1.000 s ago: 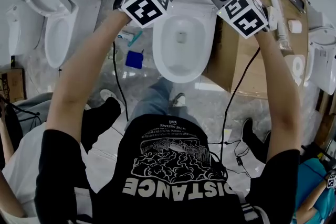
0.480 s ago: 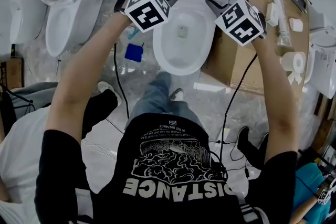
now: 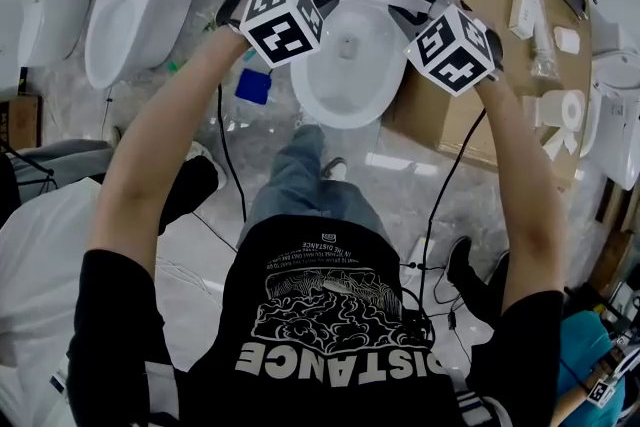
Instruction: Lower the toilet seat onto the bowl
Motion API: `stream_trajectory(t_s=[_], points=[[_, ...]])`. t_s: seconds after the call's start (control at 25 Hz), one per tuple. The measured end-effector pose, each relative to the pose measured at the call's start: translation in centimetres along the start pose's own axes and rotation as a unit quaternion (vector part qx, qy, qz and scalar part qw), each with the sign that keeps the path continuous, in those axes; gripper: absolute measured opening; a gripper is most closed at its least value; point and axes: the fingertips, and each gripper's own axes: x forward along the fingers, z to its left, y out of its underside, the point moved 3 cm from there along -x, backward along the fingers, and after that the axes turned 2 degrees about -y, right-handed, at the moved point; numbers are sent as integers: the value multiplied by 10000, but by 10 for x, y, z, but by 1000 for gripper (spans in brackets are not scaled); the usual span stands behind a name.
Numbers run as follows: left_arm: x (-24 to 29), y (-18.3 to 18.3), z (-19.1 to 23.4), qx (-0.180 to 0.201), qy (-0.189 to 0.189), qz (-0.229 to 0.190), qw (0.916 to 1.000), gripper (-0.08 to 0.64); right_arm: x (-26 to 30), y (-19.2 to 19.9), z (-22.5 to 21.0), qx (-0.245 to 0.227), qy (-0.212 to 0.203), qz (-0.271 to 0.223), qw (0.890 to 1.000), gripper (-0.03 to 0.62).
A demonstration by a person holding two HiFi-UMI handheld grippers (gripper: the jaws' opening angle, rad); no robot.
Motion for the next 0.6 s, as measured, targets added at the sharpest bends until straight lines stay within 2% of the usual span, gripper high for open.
stream_trajectory(t_s=[0.44, 0.6], points=[[-4, 23, -58, 395, 276, 344, 9982, 127, 2, 13, 62, -288, -256, 143, 9992, 124], [-4, 35, -80, 434, 389, 433, 9974, 135, 6, 18, 87, -277, -372, 118, 9989, 133]])
